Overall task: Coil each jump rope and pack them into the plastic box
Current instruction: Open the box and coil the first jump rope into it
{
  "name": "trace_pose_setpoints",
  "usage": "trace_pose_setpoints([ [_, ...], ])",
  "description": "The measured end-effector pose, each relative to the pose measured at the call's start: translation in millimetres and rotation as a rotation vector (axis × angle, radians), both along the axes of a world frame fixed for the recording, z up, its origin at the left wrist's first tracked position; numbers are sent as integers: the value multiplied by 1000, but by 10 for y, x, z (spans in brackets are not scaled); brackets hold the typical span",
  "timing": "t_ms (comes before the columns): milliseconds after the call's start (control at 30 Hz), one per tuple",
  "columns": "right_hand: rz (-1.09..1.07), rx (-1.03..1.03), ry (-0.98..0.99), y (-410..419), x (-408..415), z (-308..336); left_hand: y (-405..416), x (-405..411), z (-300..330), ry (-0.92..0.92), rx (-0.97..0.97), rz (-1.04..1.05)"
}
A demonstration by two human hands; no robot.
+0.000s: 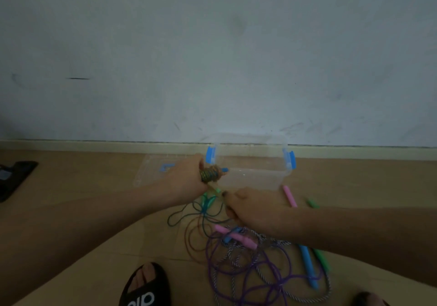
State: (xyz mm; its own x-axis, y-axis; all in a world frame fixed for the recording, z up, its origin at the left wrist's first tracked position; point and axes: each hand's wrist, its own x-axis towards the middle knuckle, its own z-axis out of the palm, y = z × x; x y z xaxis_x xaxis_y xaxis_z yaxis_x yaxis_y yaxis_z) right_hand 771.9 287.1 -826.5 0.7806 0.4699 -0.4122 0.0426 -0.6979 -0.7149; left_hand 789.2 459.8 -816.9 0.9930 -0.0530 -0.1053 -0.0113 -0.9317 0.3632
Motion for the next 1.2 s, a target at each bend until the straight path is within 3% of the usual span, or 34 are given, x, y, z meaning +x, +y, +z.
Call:
trace_pose_setpoints([
  [100,226,-6,-213,96,-15,181,76,-44,-195,88,70,-135],
  [300,165,39,-448,-24,485,283,-43,-114,-184,31,150,-368],
  [367,174,71,-397,-76,599,252,-96,-147,-95,-5,141,-410],
  [467,104,179,-129,-165,704,128,-161,-164,12,-74,-16,-374],
  [700,-28,177,77,-207,465,-255,-194,-49,50,-168,-360,-11],
  [867,44,50,-93,-181,252,-214,88,84,-87,-70,-181,148],
  [967,106,19,-202,-100,232,-1,164,61,-184,-24,7,71],
  [1100,331,-52,-449,12,228,247,111,-30,-285,135,27,-102],
  [1200,290,-27,-543,11,431,361,51,-65,-266,91,85,-236],
])
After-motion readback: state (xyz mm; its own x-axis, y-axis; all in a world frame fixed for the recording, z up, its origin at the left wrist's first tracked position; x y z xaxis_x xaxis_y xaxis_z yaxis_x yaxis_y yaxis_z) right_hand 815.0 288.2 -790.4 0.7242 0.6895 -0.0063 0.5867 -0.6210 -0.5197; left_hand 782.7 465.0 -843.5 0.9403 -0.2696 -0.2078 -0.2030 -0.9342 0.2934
